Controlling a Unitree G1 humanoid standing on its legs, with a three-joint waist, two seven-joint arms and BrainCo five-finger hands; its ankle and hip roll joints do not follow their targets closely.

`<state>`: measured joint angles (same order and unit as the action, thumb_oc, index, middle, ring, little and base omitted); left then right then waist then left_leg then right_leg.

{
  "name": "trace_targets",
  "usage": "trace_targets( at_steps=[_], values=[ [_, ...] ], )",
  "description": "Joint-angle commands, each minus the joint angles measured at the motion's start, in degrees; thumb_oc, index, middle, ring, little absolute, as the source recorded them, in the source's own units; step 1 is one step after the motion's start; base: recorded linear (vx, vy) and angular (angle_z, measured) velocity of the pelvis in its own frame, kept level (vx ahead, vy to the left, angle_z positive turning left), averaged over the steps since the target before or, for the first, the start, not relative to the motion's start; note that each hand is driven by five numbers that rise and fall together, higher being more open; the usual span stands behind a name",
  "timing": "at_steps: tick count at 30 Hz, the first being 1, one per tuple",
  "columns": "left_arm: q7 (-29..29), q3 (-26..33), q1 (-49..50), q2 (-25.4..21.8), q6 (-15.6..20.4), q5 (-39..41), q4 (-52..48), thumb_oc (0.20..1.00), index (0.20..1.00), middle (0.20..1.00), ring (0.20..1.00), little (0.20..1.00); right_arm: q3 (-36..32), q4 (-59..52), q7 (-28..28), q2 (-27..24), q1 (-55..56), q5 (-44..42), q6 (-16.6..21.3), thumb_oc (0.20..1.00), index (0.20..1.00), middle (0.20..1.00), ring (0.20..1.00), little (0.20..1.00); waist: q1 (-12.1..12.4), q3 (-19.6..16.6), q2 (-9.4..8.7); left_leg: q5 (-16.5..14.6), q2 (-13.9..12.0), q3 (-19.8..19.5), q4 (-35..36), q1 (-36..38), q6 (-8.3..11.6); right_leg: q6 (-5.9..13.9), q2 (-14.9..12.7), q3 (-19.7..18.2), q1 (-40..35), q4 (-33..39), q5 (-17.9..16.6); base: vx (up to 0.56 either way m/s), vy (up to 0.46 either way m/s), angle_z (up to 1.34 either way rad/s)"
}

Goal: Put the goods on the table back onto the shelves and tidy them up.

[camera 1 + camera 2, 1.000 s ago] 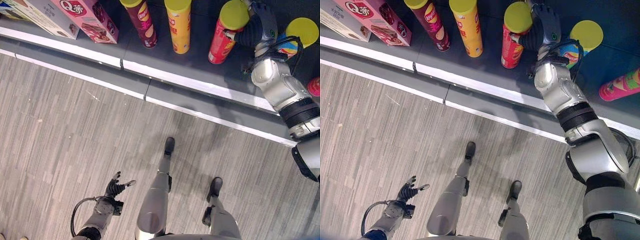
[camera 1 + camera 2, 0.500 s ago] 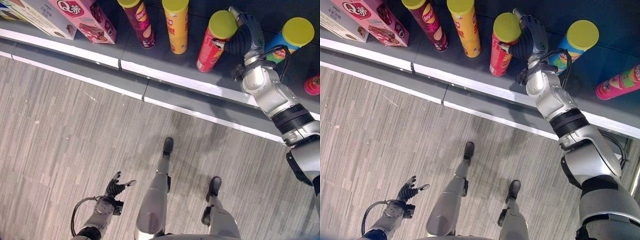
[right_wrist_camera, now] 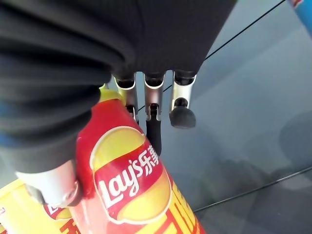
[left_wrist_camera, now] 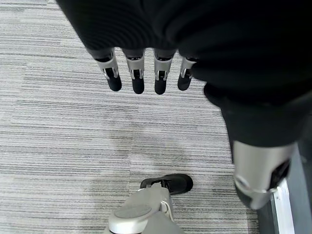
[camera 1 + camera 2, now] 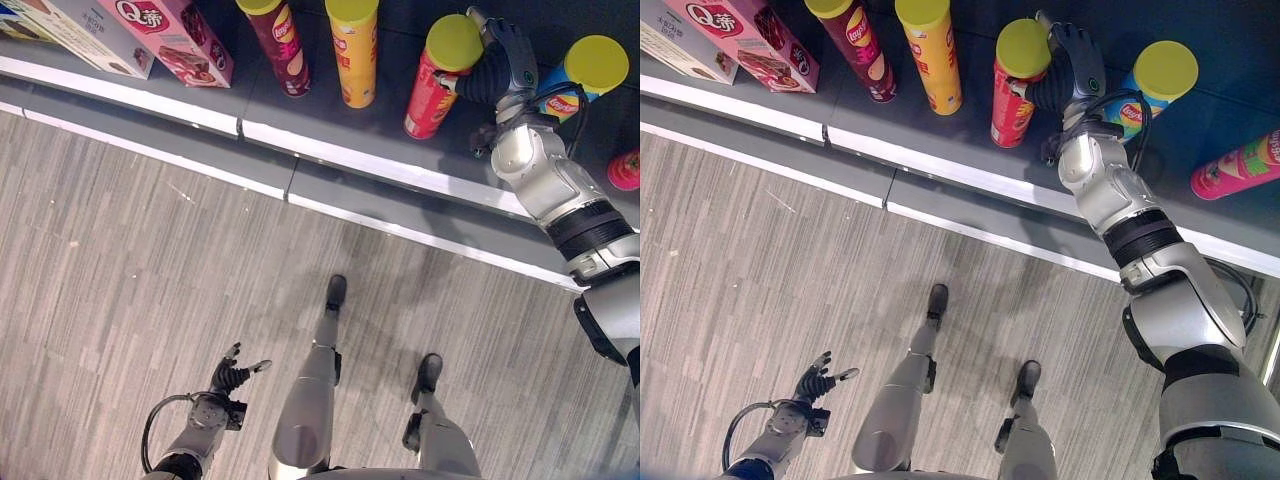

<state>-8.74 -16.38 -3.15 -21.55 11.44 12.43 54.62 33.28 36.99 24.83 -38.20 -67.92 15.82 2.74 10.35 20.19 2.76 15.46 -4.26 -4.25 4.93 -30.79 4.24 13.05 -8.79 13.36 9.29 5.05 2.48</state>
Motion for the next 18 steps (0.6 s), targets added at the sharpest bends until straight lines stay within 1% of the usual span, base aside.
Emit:
trace_targets(
  at_steps=[1,5,6,7,18],
  values=[
    [-0.9,-1.6,-4.4,-1.5,0.7,0.8,1.2,1.0,1.0,1.0,1.0,1.0,1.9,0.5,1.7,-2.9,-6.0,0.7,0.9,0.2,0.2,0.2,0.2,0.2,1.8,0.8,-1.13,-12.7,1.7,5.7,-3.3,8.3,3.1,1.75,1.2,-4.7,8.8,-3.1,-5.4,0.0,0.0,0.0],
    [-1.0,-1.7,-4.4,-1.5,0.6,0.7,1.2,1.0,1.0,1.0,1.0,1.0,1.9,0.3,1.8,-2.8,-5.7,0.7,0.9,0.2,0.2,0.2,0.2,0.2,1.9,0.9,-1.1,-12.8,1.7,5.6,-3.3,8.2,3.09,1.75,1.2,-4.7,8.8,-3.1,-5.4,0.0,0.0,0.0],
    [-1.0,-1.7,-4.5,-1.5,0.5,0.7,1.2,1.0,1.0,1.0,1.0,1.0,1.7,0.3,1.8,-2.8,-5.6,0.7,0.9,0.583,0.583,0.583,0.583,0.583,1.9,1.0,-1.11,-12.7,1.7,5.6,-3.3,8.2,3.09,1.77,1.2,-4.7,8.8,-3.1,-5.4,0.0,0.0,0.0],
    [-1.0,-1.7,-4.6,-1.5,0.5,0.7,1.3,1.0,1.0,1.0,1.0,1.0,1.6,0.3,1.9,-2.7,-5.6,0.8,0.8,1.0,1.0,1.0,1.0,1.0,1.8,1.0,-1.12,-12.8,1.8,5.6,-3.4,8.1,3.06,1.76,1.2,-4.8,8.8,-3.1,-5.4,0.0,0.0,0.0],
    [-1.0,-1.6,-4.5,-1.7,0.2,-0.1,1.3,1.0,1.0,1.0,1.0,1.0,0.5,-2.4,2.2,-2.8,-3.9,1.4,0.8,1.0,1.0,1.0,1.0,1.0,1.6,0.5,-1.34,-13.1,1.6,5.8,-3.6,8.9,2.98,1.95,1.0,-5.0,8.1,-3.2,-5.3,0.0,0.0,0.0]
  ],
)
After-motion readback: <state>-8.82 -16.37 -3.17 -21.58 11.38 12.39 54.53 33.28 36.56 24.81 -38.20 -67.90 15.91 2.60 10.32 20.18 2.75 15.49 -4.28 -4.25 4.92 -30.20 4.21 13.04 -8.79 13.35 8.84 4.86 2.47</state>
